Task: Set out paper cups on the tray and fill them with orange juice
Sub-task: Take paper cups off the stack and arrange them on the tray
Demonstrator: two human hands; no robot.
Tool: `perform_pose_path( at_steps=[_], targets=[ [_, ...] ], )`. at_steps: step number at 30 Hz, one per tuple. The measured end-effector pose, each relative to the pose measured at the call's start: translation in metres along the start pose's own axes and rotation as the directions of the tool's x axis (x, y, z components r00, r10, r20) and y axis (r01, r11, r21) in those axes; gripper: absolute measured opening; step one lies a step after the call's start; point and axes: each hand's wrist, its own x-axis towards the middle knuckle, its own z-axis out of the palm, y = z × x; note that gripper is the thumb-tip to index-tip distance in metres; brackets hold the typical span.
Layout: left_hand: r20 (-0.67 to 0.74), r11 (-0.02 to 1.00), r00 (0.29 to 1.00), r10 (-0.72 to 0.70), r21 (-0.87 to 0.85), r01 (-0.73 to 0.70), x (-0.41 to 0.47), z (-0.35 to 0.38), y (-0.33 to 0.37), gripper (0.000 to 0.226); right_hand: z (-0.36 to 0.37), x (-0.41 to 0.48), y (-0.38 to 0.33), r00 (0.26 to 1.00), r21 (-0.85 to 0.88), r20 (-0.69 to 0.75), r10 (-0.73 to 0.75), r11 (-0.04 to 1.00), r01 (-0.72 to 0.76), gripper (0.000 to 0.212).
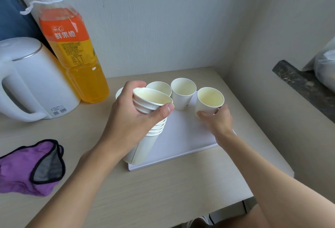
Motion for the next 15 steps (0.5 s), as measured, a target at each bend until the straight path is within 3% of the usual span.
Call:
perform_pose_path(
  at_steps=[4, 8, 15],
  targets=[
    [0.004, 1.0, 1.0, 0.005, -0.01, -0.005, 0.0, 0.0, -0.002, 0.086, 0.01, 0.003, 0.004, 0.999, 0.012, -0.049, -0.017, 1.0, 0.018, 0.064],
    [0.005, 1.0, 1.0, 0.002, -0.008, -0.002, 0.0, 0.0, -0.003, 0.084, 0.015, 0.007, 0.01, 0.997, -0.003, -0.075, -0.034, 0.999, 0.033, 0.048],
    [-0.001, 1.0, 1.0, 0.013, -0.012, -0.013, 0.0, 0.0, -0.003, 0.084, 0.022, 0.012, 0.007, 0.985, -0.055, -0.165, -0.049, 0.998, 0.041, 0.048]
  ],
)
